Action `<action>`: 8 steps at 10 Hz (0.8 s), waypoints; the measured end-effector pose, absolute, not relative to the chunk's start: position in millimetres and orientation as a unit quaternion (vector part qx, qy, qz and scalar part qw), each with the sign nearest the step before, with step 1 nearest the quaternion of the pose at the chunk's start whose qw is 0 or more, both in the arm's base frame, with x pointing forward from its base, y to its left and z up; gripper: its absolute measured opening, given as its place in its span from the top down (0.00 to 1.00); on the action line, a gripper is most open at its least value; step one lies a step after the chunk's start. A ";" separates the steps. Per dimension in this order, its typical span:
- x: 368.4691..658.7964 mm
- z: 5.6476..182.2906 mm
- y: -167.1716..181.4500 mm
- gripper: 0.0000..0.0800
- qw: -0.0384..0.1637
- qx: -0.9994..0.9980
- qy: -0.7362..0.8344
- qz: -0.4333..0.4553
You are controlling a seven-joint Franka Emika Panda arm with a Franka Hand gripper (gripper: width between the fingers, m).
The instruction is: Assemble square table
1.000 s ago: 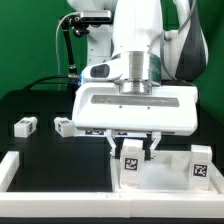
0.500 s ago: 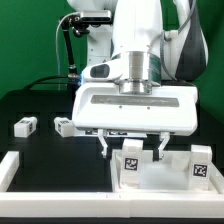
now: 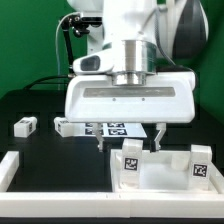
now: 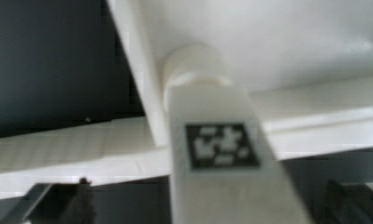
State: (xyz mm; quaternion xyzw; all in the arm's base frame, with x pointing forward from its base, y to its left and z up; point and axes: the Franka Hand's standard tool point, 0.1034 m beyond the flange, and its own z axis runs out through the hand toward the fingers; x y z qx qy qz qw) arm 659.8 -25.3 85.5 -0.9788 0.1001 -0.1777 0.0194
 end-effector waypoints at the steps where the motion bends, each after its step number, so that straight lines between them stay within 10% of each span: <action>1: 660.7 85.8 -24.4 0.19 0.032 -0.983 0.104 -0.149; 7: 664.9 66.0 -6.8 0.19 0.061 -0.988 0.139 0.001; 8: 664.7 65.4 -7.6 0.34 0.061 -0.988 0.139 0.001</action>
Offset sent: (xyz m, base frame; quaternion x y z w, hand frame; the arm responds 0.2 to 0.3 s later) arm 0.0126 -0.0004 -0.0174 -0.0238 -0.2298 0.0172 0.9728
